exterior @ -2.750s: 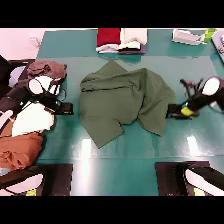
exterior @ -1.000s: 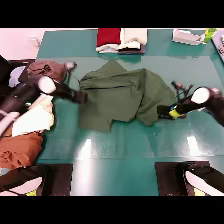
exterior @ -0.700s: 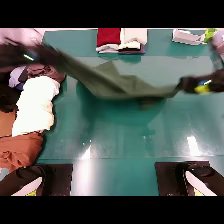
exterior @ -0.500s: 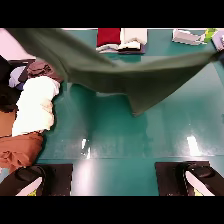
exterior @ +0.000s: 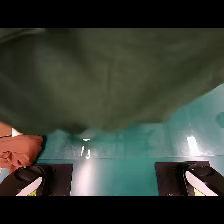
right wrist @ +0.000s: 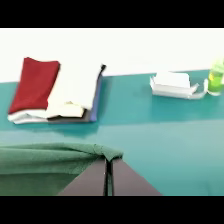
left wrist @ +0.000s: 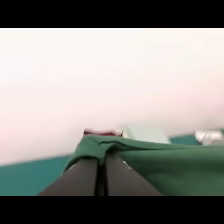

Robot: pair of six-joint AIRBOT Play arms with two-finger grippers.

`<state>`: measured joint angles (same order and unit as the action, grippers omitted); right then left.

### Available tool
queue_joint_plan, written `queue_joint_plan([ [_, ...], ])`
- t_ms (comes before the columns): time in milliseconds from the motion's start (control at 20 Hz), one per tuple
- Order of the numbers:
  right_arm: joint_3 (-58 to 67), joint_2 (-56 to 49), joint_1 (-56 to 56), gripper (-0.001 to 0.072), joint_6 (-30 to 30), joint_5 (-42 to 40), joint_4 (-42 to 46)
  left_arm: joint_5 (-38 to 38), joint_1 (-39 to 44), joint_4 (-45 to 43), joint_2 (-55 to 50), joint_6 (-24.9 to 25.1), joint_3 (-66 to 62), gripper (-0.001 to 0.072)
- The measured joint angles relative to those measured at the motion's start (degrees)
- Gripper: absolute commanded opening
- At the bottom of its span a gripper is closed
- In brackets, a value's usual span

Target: Fold the shirts.

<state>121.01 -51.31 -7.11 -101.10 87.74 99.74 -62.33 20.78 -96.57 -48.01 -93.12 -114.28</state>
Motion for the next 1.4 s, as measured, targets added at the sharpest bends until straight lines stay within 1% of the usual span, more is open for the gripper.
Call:
queue_joint_plan([
  [150,-4.39,-3.67,0.02,0.0018,0.22,0.55,0.74,-6.14,-0.04,-3.21,-6.80,-1.31,3.13,0.0025],
  [250,-8.35,-7.61,0.26,0.0018,0.81,0.79,0.68,-8.48,-0.13,-4.04,-12.39,-2.36,7.06,0.0025],
  [400,-14.82,-14.71,3.63,0.0017,2.19,0.72,-3.87,-7.69,-2.60,-2.16,-21.90,-4.70,13.35,0.0024],
  [550,-21.29,-22.56,8.98,0.0017,4.48,-2.78,-12.28,-3.43,-6.67,4.31,-31.06,-4.81,16.70,0.0025],
  [700,-23.89,-30.42,12.90,0.0017,6.25,-6.86,-16.59,1.27,-9.55,8.92,-38.75,-2.34,17.97,0.0025],
  [900,-20.04,-39.50,15.34,0.0017,7.54,-8.83,-19.43,5.16,-11.63,11.85,-43.95,1.14,18.49,0.0025],
  [1000,-17.79,-41.72,15.74,0.0017,8.55,-8.02,-20.28,4.66,-12.81,12.46,-44.89,2.71,18.47,0.0025],
  [1100,-17.77,-42.16,15.98,0.0018,9.31,-6.51,-20.50,1.44,-14.01,12.98,-45.48,4.24,18.56,0.0025],
  [1300,-25.53,-40.06,15.80,0.0017,10.01,-6.51,-20.37,-3.56,-15.17,14.64,-45.92,8.17,21.18,0.0024],
  [1400,-31.30,-38.32,15.04,0.0018,10.10,-8.96,-20.00,-3.26,-15.41,16.61,-45.99,9.31,24.26,0.0025],
])
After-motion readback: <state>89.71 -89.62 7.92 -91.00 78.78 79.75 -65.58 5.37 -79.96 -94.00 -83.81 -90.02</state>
